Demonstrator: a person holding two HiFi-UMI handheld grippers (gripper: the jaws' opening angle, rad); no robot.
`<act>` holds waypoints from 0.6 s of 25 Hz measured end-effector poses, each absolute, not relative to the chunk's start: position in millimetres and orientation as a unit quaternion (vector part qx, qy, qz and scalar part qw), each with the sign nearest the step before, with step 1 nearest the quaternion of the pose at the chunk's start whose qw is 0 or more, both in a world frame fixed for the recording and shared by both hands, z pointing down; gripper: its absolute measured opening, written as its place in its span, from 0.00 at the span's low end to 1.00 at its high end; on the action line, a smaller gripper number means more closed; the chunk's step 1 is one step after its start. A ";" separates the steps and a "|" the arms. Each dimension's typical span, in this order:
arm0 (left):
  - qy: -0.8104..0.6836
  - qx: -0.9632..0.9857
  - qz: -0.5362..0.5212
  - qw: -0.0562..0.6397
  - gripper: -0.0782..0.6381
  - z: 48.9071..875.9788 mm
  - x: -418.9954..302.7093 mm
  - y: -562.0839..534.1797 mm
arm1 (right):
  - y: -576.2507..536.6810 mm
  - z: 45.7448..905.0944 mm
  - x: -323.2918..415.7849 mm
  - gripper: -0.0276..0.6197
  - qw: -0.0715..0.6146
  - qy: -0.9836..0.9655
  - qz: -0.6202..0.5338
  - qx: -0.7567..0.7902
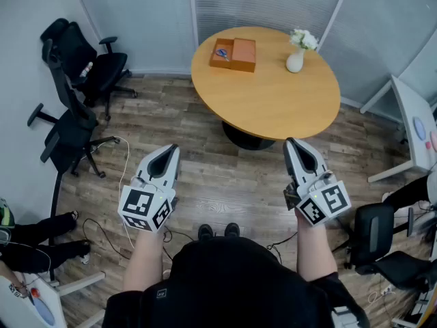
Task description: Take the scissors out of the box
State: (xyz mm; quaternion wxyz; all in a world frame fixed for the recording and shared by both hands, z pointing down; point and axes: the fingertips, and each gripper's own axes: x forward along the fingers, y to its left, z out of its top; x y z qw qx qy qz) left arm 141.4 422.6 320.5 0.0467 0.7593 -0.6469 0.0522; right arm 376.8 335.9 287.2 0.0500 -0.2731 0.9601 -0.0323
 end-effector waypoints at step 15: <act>-0.655 0.752 0.062 0.036 0.13 317.4 174.8 417.9 | 331.4 274.5 403.0 0.10 0.107 0.967 -0.078 -0.220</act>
